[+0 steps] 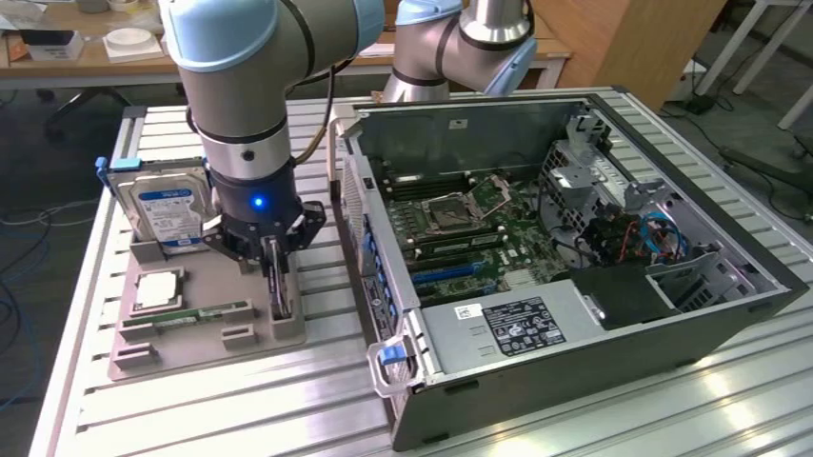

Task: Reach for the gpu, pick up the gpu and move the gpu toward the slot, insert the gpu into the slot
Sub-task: 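Pick up the gpu and move the gpu toward the slot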

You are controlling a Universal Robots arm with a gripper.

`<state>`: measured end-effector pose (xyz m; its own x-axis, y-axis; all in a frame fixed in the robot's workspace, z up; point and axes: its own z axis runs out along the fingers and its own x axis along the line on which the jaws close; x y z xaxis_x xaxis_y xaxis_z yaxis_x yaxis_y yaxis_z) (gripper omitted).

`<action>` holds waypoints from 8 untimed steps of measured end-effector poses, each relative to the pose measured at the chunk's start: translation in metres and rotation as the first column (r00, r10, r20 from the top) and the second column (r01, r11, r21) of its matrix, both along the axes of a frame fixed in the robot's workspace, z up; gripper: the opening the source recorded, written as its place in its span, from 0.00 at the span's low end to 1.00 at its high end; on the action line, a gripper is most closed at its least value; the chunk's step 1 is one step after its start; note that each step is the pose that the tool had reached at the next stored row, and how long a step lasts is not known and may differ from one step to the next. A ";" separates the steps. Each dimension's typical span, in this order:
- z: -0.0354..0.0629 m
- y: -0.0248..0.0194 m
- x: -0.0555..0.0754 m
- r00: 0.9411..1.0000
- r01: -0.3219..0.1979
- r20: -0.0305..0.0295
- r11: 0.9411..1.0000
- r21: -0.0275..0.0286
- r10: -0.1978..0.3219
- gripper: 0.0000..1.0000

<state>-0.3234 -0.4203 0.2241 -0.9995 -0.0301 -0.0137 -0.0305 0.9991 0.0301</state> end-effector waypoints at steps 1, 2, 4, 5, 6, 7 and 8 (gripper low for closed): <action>0.0000 0.0000 0.000 1.000 0.000 0.000 1.000 0.000 0.000 0.31; 0.0000 0.0000 0.000 1.000 0.000 0.000 1.000 0.000 0.000 0.31; 0.0000 0.0000 0.000 1.000 0.000 0.000 1.000 0.000 0.000 0.31; 0.0000 0.0000 0.000 1.000 0.000 0.000 1.000 0.000 0.000 0.31; 0.0000 0.0000 0.000 1.000 0.000 0.000 1.000 0.000 0.000 0.29; 0.0000 0.0000 0.000 1.000 0.000 0.000 1.000 0.000 0.000 0.29; 0.0000 0.0000 0.000 1.000 0.000 0.000 1.000 0.000 0.000 0.27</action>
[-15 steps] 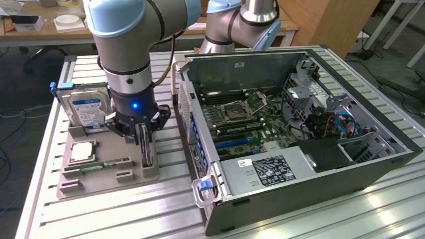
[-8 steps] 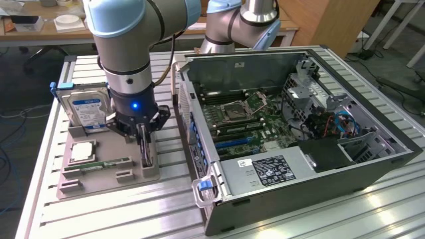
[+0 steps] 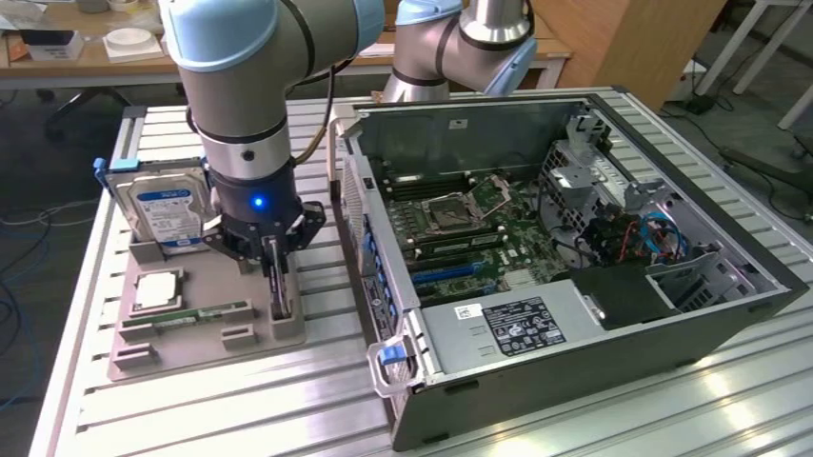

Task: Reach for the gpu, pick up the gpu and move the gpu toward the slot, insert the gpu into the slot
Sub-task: 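Pick up the gpu and move the gpu toward the slot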

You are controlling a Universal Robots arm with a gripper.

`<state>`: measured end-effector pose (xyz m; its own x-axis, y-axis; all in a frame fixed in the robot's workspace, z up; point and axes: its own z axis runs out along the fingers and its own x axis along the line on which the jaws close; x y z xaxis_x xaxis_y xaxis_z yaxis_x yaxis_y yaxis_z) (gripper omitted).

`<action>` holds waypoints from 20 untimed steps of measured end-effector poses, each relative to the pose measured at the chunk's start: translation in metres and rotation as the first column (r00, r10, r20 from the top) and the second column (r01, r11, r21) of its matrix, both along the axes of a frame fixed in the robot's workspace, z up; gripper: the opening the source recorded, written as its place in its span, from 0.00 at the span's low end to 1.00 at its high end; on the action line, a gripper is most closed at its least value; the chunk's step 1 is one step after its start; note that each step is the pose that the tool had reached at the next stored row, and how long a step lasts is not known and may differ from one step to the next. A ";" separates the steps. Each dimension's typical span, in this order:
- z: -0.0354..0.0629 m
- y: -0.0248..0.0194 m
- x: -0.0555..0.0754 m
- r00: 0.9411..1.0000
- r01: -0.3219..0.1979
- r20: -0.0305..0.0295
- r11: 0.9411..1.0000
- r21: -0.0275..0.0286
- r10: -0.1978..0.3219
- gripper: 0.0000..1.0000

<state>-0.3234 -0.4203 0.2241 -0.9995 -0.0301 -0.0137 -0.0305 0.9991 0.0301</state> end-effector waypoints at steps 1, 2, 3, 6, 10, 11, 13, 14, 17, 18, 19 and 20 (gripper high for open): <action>0.0000 0.0000 0.000 1.000 0.000 0.000 1.000 0.000 0.000 0.27; 0.0000 0.0000 0.000 1.000 0.000 0.000 1.000 0.000 0.000 0.27; 0.0000 0.0000 0.000 1.000 0.000 0.000 1.000 0.000 0.000 0.27; 0.0000 0.0000 0.000 1.000 0.000 0.000 1.000 0.000 0.000 0.27; 0.0000 0.0000 0.000 1.000 0.000 0.000 1.000 0.000 0.000 0.27; 0.0000 0.0000 0.000 1.000 0.000 0.000 1.000 0.000 0.000 0.27; 0.0000 0.0000 0.000 1.000 0.000 0.000 1.000 0.000 0.000 0.27; 0.0000 0.0000 0.000 1.000 0.000 0.000 1.000 0.000 0.000 0.27; 0.0000 0.0000 0.000 1.000 0.000 0.000 1.000 0.000 0.000 0.27; 0.0006 0.0000 0.000 1.000 0.000 0.000 1.000 0.000 0.000 0.27; 0.0021 -0.0001 0.000 1.000 0.000 0.000 1.000 0.000 0.000 0.27; 0.0050 -0.0001 0.000 1.000 0.000 0.000 1.000 0.000 0.000 0.27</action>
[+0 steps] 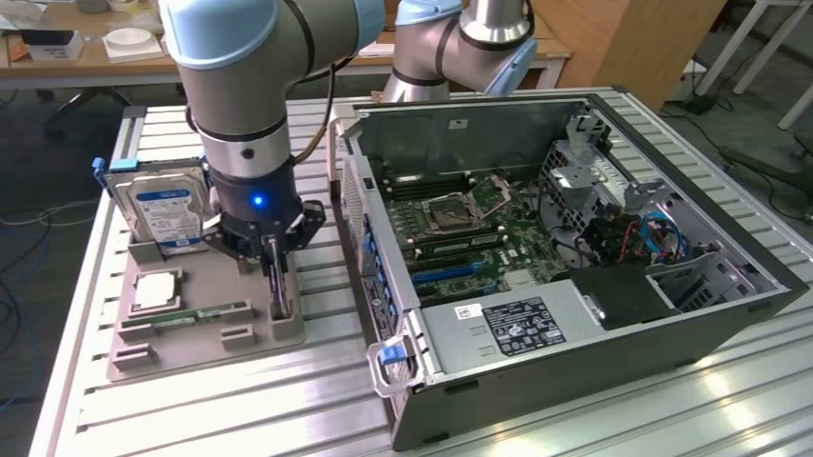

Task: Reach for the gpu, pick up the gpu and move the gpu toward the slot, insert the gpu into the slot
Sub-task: 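Pick up the gpu and move the gpu toward the slot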

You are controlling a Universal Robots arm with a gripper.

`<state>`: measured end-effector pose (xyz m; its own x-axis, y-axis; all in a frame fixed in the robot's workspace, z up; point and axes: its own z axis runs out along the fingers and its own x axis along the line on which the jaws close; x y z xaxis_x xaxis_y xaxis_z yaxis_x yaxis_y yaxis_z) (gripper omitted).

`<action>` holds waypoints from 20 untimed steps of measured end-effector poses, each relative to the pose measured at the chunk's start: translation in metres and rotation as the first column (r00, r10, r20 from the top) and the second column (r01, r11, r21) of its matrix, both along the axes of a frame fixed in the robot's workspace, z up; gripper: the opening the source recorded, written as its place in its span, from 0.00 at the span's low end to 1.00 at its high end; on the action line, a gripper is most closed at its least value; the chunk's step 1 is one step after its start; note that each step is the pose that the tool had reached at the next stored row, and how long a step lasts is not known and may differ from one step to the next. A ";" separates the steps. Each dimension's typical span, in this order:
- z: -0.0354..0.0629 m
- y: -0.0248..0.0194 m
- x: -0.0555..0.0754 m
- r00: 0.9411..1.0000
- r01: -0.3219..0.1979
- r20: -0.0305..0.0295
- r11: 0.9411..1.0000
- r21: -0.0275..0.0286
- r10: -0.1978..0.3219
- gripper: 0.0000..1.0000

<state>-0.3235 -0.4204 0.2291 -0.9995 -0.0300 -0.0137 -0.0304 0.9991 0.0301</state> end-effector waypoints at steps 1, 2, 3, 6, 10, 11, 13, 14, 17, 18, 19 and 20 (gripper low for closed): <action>0.0033 0.0000 0.000 1.000 0.000 0.000 1.000 0.000 0.000 0.27; 0.0072 0.0000 0.000 1.000 0.000 0.000 1.000 0.000 0.000 0.27; 0.0114 0.0000 0.000 1.000 0.000 0.000 1.000 0.000 0.000 0.27; 0.0246 0.0000 0.000 1.000 0.000 0.000 1.000 0.000 0.000 0.27; 0.0402 0.0000 0.000 1.000 0.000 0.000 1.000 0.000 0.000 0.27; 0.0438 0.0000 0.000 1.000 0.000 0.000 1.000 0.000 0.000 0.27; 0.0518 0.0000 0.000 1.000 0.000 0.000 1.000 0.000 0.000 0.27; 0.0561 0.0000 0.000 1.000 0.000 0.000 1.000 0.000 0.000 0.27; 0.0669 0.0000 0.000 1.000 0.000 0.000 1.000 0.000 0.000 0.27; 0.0708 0.0000 0.000 1.000 0.000 0.000 1.000 0.000 0.000 0.27; 0.0734 0.0000 0.000 1.000 0.000 0.000 1.000 0.000 0.000 0.27; 0.0736 0.0000 0.000 1.000 0.000 0.000 1.000 0.000 0.000 0.27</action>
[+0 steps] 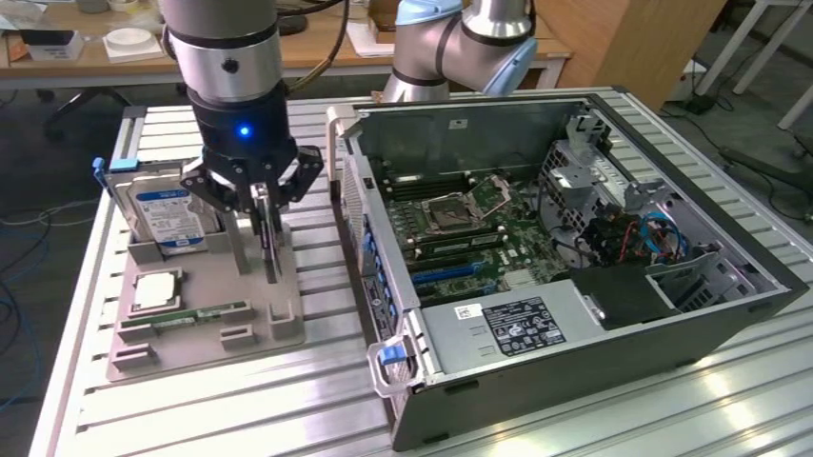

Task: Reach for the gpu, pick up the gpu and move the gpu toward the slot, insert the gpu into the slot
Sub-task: 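Pick up the gpu and move the gpu toward the slot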

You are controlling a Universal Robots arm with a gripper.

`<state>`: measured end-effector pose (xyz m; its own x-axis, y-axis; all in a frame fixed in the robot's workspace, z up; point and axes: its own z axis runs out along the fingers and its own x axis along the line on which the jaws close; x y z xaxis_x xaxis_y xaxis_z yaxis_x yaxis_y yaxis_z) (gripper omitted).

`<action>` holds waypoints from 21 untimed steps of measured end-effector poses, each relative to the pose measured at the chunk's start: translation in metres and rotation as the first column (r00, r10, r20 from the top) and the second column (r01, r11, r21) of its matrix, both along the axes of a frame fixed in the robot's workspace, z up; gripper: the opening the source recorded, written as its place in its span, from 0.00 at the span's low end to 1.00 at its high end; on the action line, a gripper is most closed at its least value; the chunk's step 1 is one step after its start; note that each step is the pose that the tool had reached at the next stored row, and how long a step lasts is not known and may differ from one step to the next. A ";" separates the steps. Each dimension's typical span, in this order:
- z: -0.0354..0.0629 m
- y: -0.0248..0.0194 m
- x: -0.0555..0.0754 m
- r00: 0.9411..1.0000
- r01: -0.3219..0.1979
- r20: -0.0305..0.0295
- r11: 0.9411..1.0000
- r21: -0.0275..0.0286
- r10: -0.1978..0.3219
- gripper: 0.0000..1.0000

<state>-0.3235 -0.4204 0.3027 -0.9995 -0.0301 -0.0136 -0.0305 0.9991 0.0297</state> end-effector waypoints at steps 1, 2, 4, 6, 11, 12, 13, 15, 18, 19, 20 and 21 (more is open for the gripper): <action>0.0000 0.0000 0.000 1.000 0.000 0.000 1.000 0.000 0.000 0.27; 0.0000 0.0000 0.000 1.000 0.000 0.000 1.000 0.000 0.000 0.27; 0.0000 0.0000 0.000 1.000 0.000 0.000 1.000 0.000 0.000 0.27; 0.0001 0.0000 0.000 1.000 0.000 0.000 1.000 0.000 0.000 0.27; 0.0001 0.0000 0.000 1.000 0.000 0.000 1.000 0.000 0.000 0.27; 0.0011 0.0000 0.000 1.000 0.000 -0.001 1.000 0.000 0.000 0.27; 0.0031 0.0000 0.000 1.000 0.000 0.000 1.000 0.000 0.000 0.27; 0.0098 0.0000 0.000 1.000 0.000 0.000 1.000 0.000 0.000 0.27; 0.0235 0.0000 0.000 1.000 0.000 0.000 1.000 0.000 0.000 0.27; 0.0279 0.0000 0.000 1.000 0.000 0.000 1.000 0.000 0.000 0.27; 0.0324 0.0000 0.000 1.000 0.000 0.000 1.000 0.000 0.000 0.27; 0.0369 0.0000 0.000 1.000 0.000 0.000 1.000 0.000 0.000 0.27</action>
